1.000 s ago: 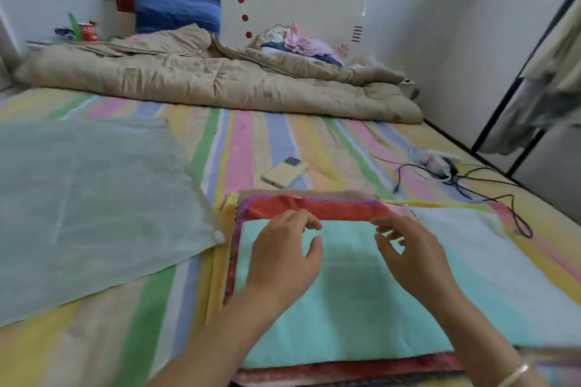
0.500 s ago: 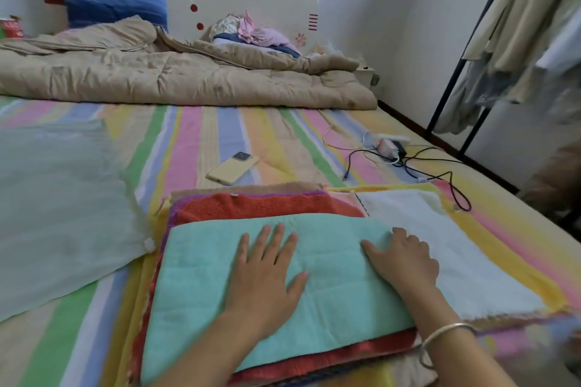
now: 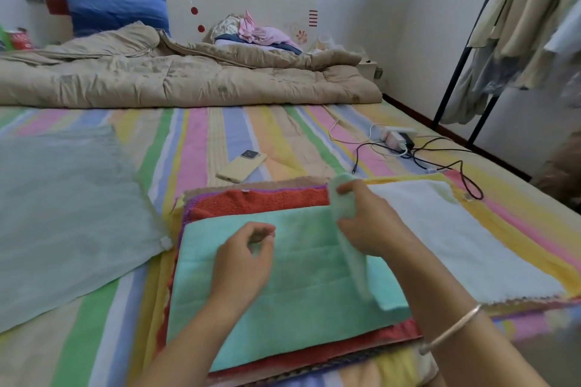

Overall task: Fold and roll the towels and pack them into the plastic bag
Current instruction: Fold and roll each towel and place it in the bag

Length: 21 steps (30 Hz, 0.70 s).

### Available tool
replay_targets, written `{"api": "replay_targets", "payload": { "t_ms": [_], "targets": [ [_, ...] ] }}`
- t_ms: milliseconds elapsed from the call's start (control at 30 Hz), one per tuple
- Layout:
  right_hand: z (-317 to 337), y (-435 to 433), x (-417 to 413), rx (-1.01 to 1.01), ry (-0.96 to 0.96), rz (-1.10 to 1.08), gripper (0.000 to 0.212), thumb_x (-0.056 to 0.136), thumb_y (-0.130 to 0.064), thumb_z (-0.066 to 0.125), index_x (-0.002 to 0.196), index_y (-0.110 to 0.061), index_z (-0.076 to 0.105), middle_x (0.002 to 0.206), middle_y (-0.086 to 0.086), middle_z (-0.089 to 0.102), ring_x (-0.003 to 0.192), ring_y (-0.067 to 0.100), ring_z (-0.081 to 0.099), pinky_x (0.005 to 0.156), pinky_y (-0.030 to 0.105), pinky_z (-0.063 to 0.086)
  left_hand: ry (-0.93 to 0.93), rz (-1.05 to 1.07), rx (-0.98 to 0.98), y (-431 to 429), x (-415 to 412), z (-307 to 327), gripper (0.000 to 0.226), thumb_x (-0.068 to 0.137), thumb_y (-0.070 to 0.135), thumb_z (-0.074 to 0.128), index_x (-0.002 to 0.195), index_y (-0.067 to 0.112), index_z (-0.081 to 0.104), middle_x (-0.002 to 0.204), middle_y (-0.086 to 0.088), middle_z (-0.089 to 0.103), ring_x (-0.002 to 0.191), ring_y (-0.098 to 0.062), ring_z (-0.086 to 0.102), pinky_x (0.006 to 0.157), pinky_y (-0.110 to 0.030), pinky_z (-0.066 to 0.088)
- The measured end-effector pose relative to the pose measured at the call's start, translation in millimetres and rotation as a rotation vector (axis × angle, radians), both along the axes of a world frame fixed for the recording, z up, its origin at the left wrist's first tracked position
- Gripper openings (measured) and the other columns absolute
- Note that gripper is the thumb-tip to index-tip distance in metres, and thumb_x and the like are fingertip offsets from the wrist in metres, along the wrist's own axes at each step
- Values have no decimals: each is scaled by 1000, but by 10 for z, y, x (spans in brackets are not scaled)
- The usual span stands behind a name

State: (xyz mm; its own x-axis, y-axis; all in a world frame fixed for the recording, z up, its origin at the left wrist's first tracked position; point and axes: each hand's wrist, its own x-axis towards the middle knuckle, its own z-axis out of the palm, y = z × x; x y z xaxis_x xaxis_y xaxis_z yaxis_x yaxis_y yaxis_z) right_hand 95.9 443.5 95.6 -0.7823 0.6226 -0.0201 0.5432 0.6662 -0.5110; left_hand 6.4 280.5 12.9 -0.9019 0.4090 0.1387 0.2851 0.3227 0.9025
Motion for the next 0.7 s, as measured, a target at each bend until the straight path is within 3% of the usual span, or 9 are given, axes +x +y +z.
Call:
{"api": "replay_targets", "payload": {
  "t_ms": [133, 233, 333, 400, 433, 500, 567, 633, 700],
  "targets": [
    [-73, -622, -265, -328, 111, 350, 54, 89, -22, 63, 135, -32, 37, 109, -1, 56, 89, 22, 62, 81, 39, 55, -484, 105, 168, -366, -201, 247, 21, 100, 17, 46, 99, 16, 66, 89, -3, 75, 73, -15, 70, 52, -25, 53],
    [-320, -866, -411, -547, 165, 465, 56, 91, -28, 61, 139, -41, 33, 108, -7, 61, 81, 17, 70, 68, 41, 60, -606, 157, 161, -706, -355, 259, 22, 96, 17, 51, 102, 3, 67, 80, -8, 72, 61, -20, 66, 41, -20, 47],
    [-475, -859, -472, -311, 338, 461, 44, 93, -22, 57, 131, -40, 44, 104, -16, 63, 82, 5, 66, 77, 41, 56, -618, 124, 146, -881, -384, 198, 24, 96, 25, 55, 105, 6, 68, 94, -10, 74, 76, -23, 70, 50, -23, 54],
    [-550, -784, -485, -161, 435, 406, 39, 91, -15, 57, 123, -38, 53, 103, -19, 64, 91, -1, 60, 82, 35, 52, -492, 109, 53, -909, -357, 142, 12, 89, 28, 67, 98, 20, 66, 89, -3, 75, 74, -9, 71, 60, -22, 53],
    [-582, -745, -487, -85, 452, 389, 38, 90, -15, 57, 120, -37, 55, 105, -20, 64, 98, -2, 57, 86, 31, 50, -416, 111, -1, -907, -339, 119, 18, 84, 27, 73, 98, 24, 62, 83, 1, 74, 70, -2, 70, 60, -19, 50],
    [-629, -671, -471, 74, 417, 397, 35, 90, -22, 57, 122, -36, 57, 117, -19, 60, 114, 4, 51, 96, 27, 43, -321, 120, -59, -876, -315, 87, 33, 79, 25, 79, 103, 25, 56, 75, 1, 73, 68, -4, 69, 59, -21, 46],
    [-666, -619, -465, 225, 342, 442, 38, 89, -38, 49, 126, -33, 57, 130, -12, 56, 126, 14, 45, 105, 34, 38, -323, 149, -61, -867, -330, 89, 36, 78, 23, 80, 104, 22, 54, 72, -1, 72, 66, -6, 68, 56, -23, 45],
    [-693, -603, -468, 328, 235, 476, 53, 86, -54, 33, 132, -34, 53, 143, -5, 47, 137, 22, 34, 114, 42, 28, -355, 166, -36, -907, -359, 72, 35, 78, 19, 80, 101, 20, 54, 68, 0, 71, 55, -2, 65, 51, -23, 43],
    [-712, -609, -474, 368, 108, 497, 67, 82, -63, 16, 139, -40, 42, 154, -5, 29, 146, 21, 16, 119, 41, 11, -376, 175, -27, -960, -381, 48, 36, 78, 17, 79, 102, 18, 53, 68, 0, 71, 51, -1, 63, 49, -24, 42]
  ]
}}
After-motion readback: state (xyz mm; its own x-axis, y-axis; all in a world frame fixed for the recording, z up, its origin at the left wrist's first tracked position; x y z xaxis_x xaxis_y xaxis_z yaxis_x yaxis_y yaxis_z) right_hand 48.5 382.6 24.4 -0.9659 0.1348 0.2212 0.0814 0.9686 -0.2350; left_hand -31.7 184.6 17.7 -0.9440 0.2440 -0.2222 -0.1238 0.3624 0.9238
